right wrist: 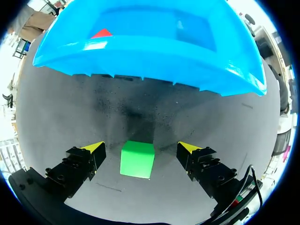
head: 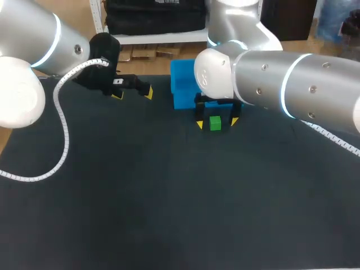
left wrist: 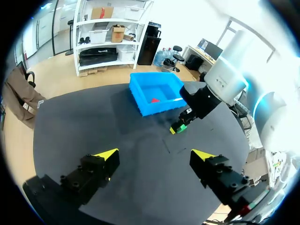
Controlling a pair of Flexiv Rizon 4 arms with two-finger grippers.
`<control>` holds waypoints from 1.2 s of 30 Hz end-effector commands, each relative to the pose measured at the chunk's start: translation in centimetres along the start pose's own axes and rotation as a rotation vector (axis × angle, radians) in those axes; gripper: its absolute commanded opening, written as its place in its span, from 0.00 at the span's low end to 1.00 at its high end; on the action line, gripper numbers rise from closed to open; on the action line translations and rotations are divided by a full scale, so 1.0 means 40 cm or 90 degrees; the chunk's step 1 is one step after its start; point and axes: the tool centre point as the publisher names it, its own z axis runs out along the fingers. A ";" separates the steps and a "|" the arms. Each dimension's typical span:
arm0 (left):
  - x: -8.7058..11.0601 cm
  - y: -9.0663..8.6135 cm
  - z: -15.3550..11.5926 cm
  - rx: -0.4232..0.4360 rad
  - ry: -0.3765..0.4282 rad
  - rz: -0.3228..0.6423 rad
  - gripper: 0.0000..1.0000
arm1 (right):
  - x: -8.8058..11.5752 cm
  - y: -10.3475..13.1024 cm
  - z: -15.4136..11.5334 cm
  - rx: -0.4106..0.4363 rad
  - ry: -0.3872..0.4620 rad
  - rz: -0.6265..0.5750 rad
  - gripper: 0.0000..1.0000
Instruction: Use the left arm to pick the red cube and place it into the blue plastic box first, then use the right arm to grasp the green cube and put it into the same blue plastic box after the first action is fully finished.
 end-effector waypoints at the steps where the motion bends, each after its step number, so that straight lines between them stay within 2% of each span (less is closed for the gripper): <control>1: 0.002 0.003 -0.001 0.004 -0.002 0.001 1.00 | -0.006 0.009 0.006 0.007 0.005 -0.001 1.00; 3: 0.002 0.003 -0.001 0.004 -0.002 0.001 1.00 | -0.006 0.011 0.012 0.011 0.005 -0.002 0.98; 5: 0.002 0.003 -0.001 0.004 -0.002 0.001 1.00 | -0.005 0.012 0.013 0.023 0.003 -0.003 0.37; 6: 0.002 0.003 -0.001 0.004 -0.002 0.001 1.00 | -0.004 0.012 0.015 0.025 0.003 -0.003 0.00; 18: 0.002 0.003 -0.001 0.004 -0.002 0.001 1.00 | 0.008 0.008 0.018 0.045 0.002 0.004 0.00; 25: 0.002 0.003 -0.001 0.004 -0.002 0.001 1.00 | 0.027 -0.016 -0.036 0.069 0.003 0.012 0.00; 36: 0.002 0.003 -0.001 0.004 -0.002 0.001 1.00 | 0.037 -0.026 -0.129 0.066 -0.017 0.011 0.00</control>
